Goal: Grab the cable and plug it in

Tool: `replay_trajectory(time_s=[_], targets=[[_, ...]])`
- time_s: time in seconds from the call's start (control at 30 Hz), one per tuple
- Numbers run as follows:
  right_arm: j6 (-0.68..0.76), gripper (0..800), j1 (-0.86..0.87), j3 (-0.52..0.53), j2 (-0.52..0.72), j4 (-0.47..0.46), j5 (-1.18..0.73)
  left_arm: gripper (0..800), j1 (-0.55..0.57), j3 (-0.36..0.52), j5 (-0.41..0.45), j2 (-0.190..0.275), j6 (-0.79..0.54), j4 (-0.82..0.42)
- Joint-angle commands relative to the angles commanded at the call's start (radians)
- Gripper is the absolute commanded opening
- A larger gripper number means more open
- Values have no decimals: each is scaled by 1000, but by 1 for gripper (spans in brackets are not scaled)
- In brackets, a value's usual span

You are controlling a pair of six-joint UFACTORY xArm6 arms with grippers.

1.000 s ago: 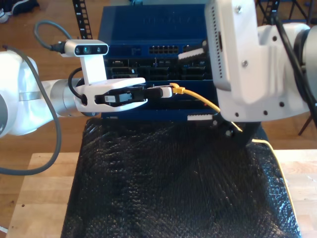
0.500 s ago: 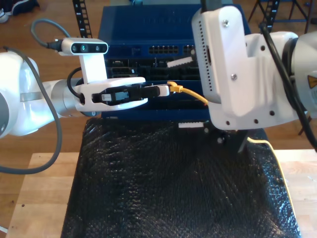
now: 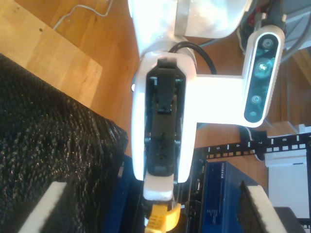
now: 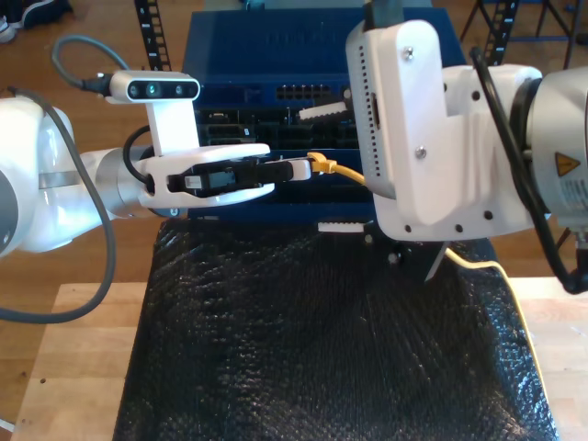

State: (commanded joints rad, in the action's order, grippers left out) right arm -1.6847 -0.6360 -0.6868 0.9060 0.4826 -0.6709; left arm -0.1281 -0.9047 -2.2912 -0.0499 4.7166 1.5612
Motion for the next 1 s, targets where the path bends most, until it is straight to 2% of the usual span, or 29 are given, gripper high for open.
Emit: replay_trajectory(time_s=[0.77,1.0], targets=[[0,740,3,32,9,-5,63,13,-2,-3,-31,0,2,15],[2,608,3,37,15,-3,83,13,-2,-3,-31,0,2,15]])
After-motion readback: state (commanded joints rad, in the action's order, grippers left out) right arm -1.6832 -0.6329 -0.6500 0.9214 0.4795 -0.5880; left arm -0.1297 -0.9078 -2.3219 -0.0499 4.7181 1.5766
